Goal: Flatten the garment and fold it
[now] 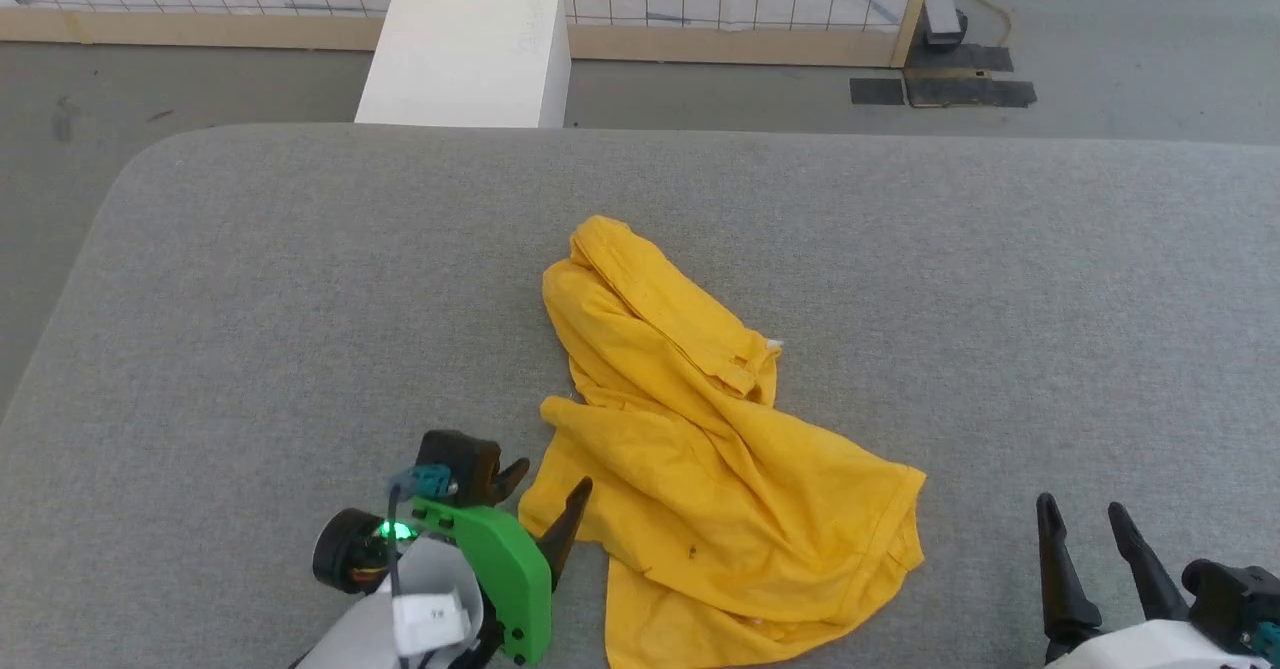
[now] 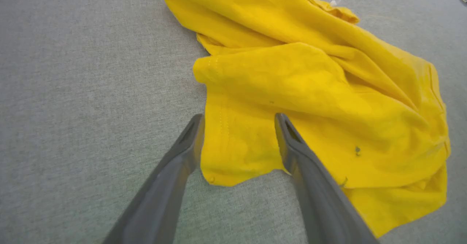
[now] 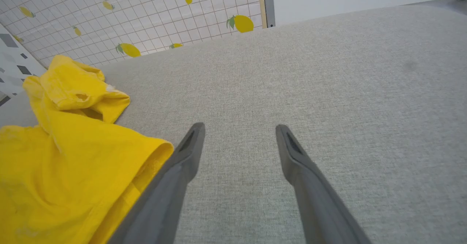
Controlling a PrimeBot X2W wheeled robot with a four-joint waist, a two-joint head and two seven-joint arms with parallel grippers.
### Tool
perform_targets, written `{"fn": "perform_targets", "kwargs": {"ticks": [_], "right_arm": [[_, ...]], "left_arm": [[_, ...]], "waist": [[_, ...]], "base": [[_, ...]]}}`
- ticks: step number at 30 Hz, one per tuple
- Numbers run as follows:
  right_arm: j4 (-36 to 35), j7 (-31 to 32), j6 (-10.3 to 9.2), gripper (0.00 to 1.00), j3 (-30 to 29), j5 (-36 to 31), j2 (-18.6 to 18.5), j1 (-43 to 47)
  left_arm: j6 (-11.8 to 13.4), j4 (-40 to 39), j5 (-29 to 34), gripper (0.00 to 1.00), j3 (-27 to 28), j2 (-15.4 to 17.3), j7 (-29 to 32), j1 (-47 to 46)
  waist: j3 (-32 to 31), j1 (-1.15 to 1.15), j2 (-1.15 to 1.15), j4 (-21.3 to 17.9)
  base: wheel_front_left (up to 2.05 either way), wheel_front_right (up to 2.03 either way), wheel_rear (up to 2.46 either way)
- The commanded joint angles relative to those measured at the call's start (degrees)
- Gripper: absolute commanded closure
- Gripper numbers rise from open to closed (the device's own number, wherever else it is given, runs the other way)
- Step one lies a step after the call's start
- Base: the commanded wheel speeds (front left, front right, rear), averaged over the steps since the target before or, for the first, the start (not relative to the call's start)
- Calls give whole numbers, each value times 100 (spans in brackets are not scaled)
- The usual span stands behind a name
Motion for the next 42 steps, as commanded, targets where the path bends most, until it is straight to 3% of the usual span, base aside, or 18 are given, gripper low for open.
{"fn": "perform_targets", "kwargs": {"ticks": [1,9,11,17,23,29,35,42], "right_arm": [[8,-36,-8,0,26,30,3,-120],[36,-29,-8,0,55,26,3,-173],[40,-29,-8,0,55,28,3,-175],[34,-41,-8,0,15,47,3,-150],[47,-45,-8,0,-23,55,3,-115],[36,-18,-8,0,-39,28,3,-65],[-45,69,-8,0,-14,-37,3,-101],[4,38,-8,0,30,-10,3,-180]], "left_arm": [[-60,162,-76,0,-23,-25,161,-191],[-110,1164,-170,0,-219,-213,757,-569],[-124,1386,-191,100,-226,-286,709,-614],[-205,1877,-286,100,-165,-405,397,-672],[-261,1948,-367,100,-13,-322,97,-785],[-347,893,-554,100,135,-577,-65,-1316],[-472,-442,-779,100,-219,-1213,411,-2094],[-338,-417,-848,100,-922,-1540,621,-2753]], "waist": [[29,0,0,-25],[62,0,0,-242],[46,0,0,-305],[13,0,0,-366],[-74,0,0,-290],[-154,0,0,-197],[-141,0,0,-364],[-46,0,0,-971]], "base": [[0,0,0],[0,0,0],[0,0,0],[0,0,0],[0,0,0],[0,0,0],[0,0,0],[0,0,0]]}}
